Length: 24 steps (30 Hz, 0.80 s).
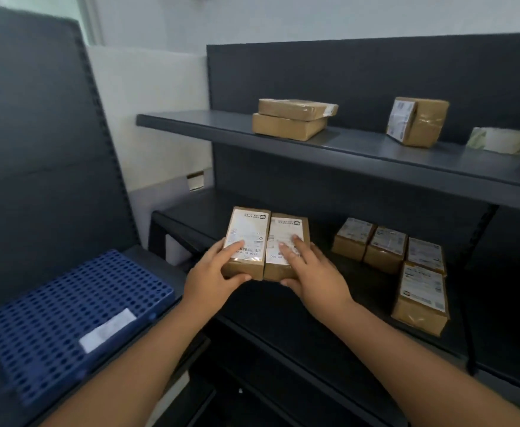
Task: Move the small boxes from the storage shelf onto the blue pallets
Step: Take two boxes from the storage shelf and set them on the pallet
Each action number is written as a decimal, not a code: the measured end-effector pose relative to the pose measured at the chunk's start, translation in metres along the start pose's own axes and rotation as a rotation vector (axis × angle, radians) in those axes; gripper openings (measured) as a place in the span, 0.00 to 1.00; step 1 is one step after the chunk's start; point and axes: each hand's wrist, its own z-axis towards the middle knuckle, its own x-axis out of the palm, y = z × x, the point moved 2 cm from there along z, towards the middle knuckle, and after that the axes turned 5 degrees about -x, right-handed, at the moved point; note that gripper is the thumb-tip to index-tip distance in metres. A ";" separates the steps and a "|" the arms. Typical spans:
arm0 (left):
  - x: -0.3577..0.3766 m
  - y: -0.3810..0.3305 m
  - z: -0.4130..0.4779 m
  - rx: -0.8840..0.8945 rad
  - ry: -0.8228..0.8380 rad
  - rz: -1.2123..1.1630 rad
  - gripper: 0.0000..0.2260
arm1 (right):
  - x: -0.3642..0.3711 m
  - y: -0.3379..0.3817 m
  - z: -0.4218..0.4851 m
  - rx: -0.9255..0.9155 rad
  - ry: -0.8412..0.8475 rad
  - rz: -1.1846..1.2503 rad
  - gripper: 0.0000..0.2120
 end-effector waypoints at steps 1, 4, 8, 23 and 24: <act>-0.014 0.010 -0.005 -0.025 -0.028 0.020 0.31 | 0.001 0.015 0.007 -0.037 -0.001 0.007 0.35; -0.058 0.039 -0.026 -0.099 -0.114 0.070 0.31 | 0.007 0.062 0.028 -0.161 -0.002 0.036 0.35; -0.118 0.073 -0.065 -0.234 -0.216 0.138 0.31 | 0.017 0.131 0.051 -0.336 0.015 0.072 0.33; -0.241 0.103 -0.219 -0.661 -0.607 0.431 0.30 | 0.046 0.307 0.066 -0.876 0.085 0.275 0.34; -0.245 0.104 -0.230 -0.685 -0.627 0.432 0.31 | 0.048 0.316 0.063 -0.904 0.099 0.287 0.34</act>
